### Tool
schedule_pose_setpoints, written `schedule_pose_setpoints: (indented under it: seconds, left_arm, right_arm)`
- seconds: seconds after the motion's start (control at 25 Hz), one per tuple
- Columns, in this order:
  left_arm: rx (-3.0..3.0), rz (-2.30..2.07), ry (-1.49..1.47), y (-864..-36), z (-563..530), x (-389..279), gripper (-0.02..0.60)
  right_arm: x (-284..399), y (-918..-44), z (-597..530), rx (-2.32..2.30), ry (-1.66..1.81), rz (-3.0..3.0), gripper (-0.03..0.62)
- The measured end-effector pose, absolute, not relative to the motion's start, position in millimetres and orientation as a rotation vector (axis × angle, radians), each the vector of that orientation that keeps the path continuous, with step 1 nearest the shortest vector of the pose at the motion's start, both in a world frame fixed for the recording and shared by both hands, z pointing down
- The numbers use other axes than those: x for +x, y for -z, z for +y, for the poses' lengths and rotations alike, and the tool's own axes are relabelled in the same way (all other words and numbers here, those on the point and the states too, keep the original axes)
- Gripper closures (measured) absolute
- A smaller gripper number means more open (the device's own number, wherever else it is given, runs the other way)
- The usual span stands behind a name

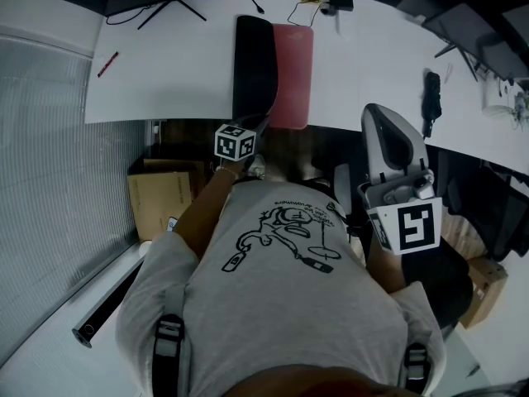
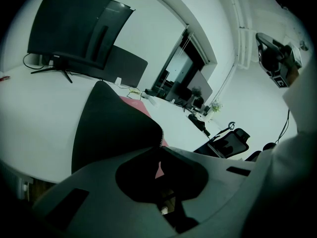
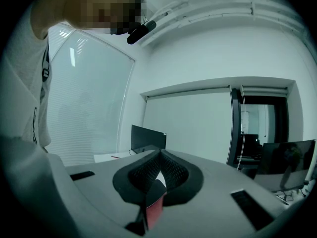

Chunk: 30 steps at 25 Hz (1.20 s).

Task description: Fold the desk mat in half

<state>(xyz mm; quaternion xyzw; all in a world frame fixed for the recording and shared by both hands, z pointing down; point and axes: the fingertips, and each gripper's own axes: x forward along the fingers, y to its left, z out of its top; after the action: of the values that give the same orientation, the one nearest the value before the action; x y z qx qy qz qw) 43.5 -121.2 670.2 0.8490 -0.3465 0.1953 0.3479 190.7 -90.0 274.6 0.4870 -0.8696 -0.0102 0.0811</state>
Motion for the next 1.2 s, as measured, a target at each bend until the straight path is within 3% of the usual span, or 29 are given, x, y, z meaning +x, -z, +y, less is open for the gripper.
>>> schedule_pose_setpoints:
  seconds: [1.2]
  left_arm:
    - [2.228, -0.81, -0.549, -673, -114, 88, 0.551]
  right_arm:
    - [226, -277, -87, 1.52, 0.003, -2.565, 0.588]
